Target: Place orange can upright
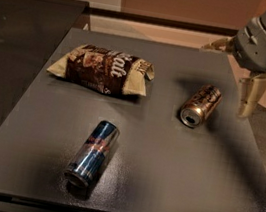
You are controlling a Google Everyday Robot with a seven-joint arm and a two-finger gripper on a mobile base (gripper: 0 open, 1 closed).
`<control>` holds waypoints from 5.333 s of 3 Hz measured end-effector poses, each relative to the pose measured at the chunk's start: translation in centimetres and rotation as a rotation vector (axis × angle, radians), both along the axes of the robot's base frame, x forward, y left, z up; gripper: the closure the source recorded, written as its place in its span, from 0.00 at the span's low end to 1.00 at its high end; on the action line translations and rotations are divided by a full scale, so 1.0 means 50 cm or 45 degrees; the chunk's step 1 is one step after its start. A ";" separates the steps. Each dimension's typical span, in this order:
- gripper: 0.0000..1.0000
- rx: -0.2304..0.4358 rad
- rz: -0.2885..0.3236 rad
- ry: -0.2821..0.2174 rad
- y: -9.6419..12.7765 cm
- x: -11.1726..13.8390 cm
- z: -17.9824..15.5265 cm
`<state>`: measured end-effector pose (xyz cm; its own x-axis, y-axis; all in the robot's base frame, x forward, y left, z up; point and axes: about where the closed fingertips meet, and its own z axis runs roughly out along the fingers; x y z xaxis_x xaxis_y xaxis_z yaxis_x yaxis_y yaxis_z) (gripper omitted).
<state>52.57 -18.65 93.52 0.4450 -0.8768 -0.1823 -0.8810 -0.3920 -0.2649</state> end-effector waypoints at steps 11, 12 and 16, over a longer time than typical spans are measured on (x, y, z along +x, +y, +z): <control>1.00 -0.244 0.406 -0.008 0.052 0.036 -0.120; 1.00 -0.133 0.161 -0.025 0.071 0.046 -0.080; 1.00 0.546 -0.642 0.206 0.123 0.059 0.012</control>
Offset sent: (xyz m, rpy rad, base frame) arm 0.0106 0.0109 -0.0380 -0.1350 -0.0942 0.4920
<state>55.52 -12.48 94.13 -0.0612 -0.8050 -0.5901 -0.9699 0.1875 -0.1552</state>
